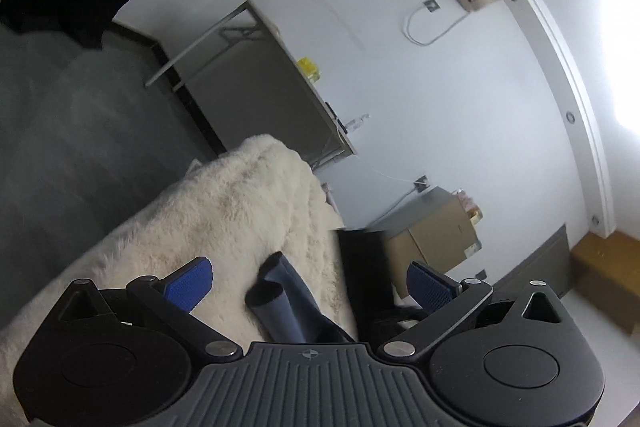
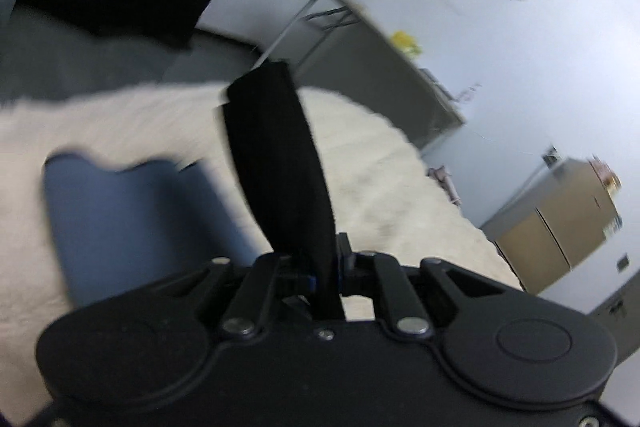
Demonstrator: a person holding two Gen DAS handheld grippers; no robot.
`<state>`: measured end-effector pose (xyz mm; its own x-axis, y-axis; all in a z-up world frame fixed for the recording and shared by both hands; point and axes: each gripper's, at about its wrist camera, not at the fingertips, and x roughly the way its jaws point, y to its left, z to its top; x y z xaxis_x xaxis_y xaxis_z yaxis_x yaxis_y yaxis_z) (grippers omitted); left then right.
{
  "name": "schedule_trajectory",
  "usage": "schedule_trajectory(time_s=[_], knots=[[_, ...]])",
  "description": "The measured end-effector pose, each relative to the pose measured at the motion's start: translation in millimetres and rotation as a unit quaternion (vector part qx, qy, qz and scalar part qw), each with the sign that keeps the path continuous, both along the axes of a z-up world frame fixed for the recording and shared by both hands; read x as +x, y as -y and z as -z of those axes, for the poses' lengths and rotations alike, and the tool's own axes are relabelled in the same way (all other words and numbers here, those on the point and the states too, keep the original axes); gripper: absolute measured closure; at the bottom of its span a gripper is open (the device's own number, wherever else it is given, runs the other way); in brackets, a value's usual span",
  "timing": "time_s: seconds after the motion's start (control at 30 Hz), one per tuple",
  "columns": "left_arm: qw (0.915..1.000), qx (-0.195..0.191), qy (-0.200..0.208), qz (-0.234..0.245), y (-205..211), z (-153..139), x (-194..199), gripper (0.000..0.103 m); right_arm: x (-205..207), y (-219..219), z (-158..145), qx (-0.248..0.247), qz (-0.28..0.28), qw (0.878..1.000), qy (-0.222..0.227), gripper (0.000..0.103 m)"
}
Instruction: Fold clothes
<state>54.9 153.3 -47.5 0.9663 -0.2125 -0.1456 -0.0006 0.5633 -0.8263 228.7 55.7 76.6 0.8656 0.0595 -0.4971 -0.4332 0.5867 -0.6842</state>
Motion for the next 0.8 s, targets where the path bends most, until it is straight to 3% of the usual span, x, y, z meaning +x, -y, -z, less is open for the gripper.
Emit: schedule_trajectory(time_s=[0.13,0.17,0.23,0.27,0.43,0.5,0.6,0.67,0.7,0.77,0.8], knots=[[0.9997,0.020,0.012,0.011,5.0,-7.5,-0.9,0.001,-22.1,-23.0,40.1,-0.080,-0.044,0.996,-0.024,0.062],[0.9995,0.024,0.013,0.014,6.6,-7.8,-0.6,0.001,-28.9,-23.0,40.4,-0.084,-0.054,0.995,-0.018,0.058],[0.9990,0.036,0.012,0.024,10.9,-9.2,3.4,0.001,-37.7,-16.2,28.2,-0.062,-0.079,0.995,-0.021,0.032],[0.9986,0.042,0.012,0.029,13.0,-9.9,5.5,0.001,-38.4,-10.5,22.9,-0.047,-0.084,0.995,-0.024,0.030],[0.9978,0.049,0.013,0.042,19.5,-9.2,9.2,0.001,-31.8,12.0,7.1,-0.029,-0.070,0.997,-0.032,0.032],[0.9978,0.050,0.012,0.042,20.3,-8.1,9.4,0.001,-28.0,21.0,-8.5,0.046,-0.087,0.993,-0.069,0.031],[0.9983,0.045,0.013,0.036,18.2,-6.9,6.7,0.001,-28.3,36.0,-36.6,0.181,-0.113,0.970,-0.120,0.032],[0.9987,0.039,0.014,0.031,16.5,-6.0,6.7,0.001,-27.8,39.5,-50.3,0.261,-0.088,0.955,-0.109,0.032],[0.9989,0.033,0.013,0.029,15.1,-4.8,7.1,0.001,-21.4,37.2,-52.5,0.279,-0.063,0.952,-0.108,0.033],[0.9993,0.022,0.010,0.028,12.8,-2.4,7.4,0.001,5.0,30.7,-49.7,0.320,0.007,0.935,-0.154,0.052],[0.9994,0.020,0.009,0.027,12.0,-2.0,6.8,0.001,14.7,29.1,-46.4,0.332,0.026,0.925,-0.183,0.077]])
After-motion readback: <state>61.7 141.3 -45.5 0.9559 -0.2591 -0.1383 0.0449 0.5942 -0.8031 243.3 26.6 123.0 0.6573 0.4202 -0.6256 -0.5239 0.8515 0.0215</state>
